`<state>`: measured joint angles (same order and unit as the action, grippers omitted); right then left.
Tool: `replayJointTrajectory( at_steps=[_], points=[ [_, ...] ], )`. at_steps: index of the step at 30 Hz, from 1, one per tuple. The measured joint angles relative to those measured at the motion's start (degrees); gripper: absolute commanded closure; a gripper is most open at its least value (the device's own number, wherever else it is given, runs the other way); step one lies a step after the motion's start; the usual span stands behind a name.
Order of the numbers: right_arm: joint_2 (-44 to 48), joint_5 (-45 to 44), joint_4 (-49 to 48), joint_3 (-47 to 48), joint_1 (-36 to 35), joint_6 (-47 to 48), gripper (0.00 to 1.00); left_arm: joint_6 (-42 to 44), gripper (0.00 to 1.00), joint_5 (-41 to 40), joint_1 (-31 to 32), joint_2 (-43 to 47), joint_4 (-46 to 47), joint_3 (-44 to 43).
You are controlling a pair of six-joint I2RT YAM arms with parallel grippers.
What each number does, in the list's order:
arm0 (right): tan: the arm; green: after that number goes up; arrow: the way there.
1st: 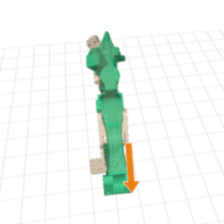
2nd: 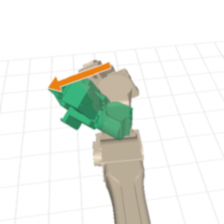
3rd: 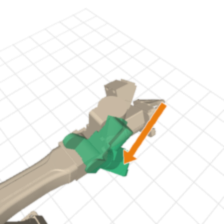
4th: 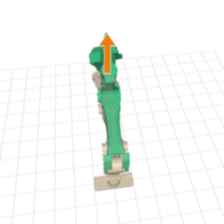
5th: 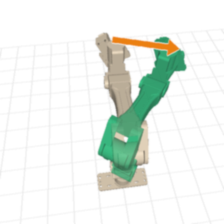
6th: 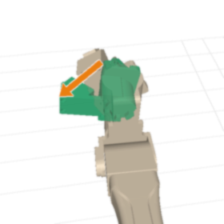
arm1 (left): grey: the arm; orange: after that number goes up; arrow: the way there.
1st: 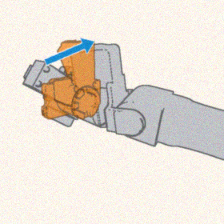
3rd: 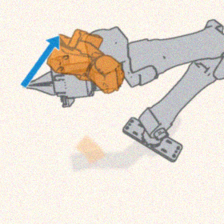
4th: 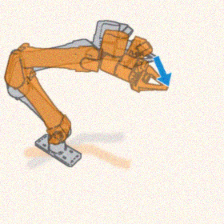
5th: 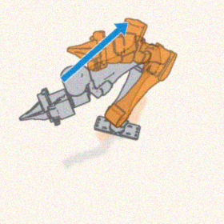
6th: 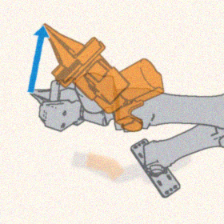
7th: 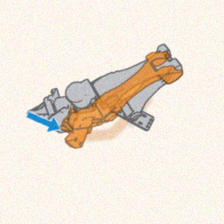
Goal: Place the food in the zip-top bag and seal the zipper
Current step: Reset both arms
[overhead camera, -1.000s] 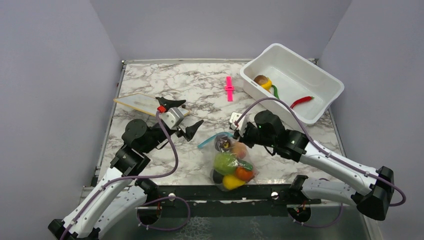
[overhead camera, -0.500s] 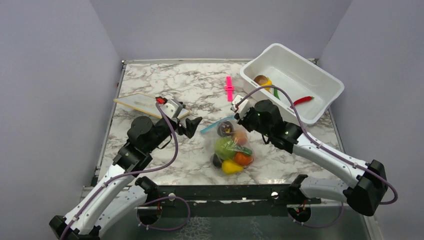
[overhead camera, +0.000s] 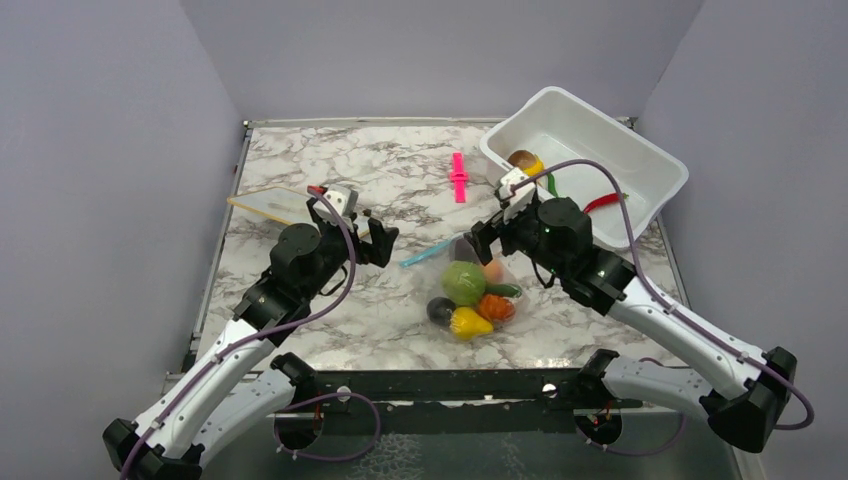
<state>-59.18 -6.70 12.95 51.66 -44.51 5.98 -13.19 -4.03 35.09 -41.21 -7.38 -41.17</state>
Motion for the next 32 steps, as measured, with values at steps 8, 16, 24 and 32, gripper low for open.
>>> replayJointTrajectory(
  at_steps=[8, 16, 24, 32],
  points=[
    [5.8, -1.1, 5.5, 6.0, 0.0, -19.0, 0.00, -2.1, 0.01, 0.0, 0.0, 0.8, -0.3, -1.4],
    [9.0, -1.8, 14.2, 7.2, 0.0, -31.0, 0.00, -4.2, 0.01, 2.1, 0.0, 1.7, -0.9, -3.0],
    [14.4, -3.9, 17.2, 7.3, 0.0, -35.5, 0.00, -5.1, 0.01, 2.7, 0.0, 1.9, -1.9, -4.4],
    [15.7, -6.0, 18.1, 7.3, 0.0, -37.0, 0.00, -6.1, 0.01, 2.7, 0.0, 2.1, -3.6, -4.4]
  ],
)
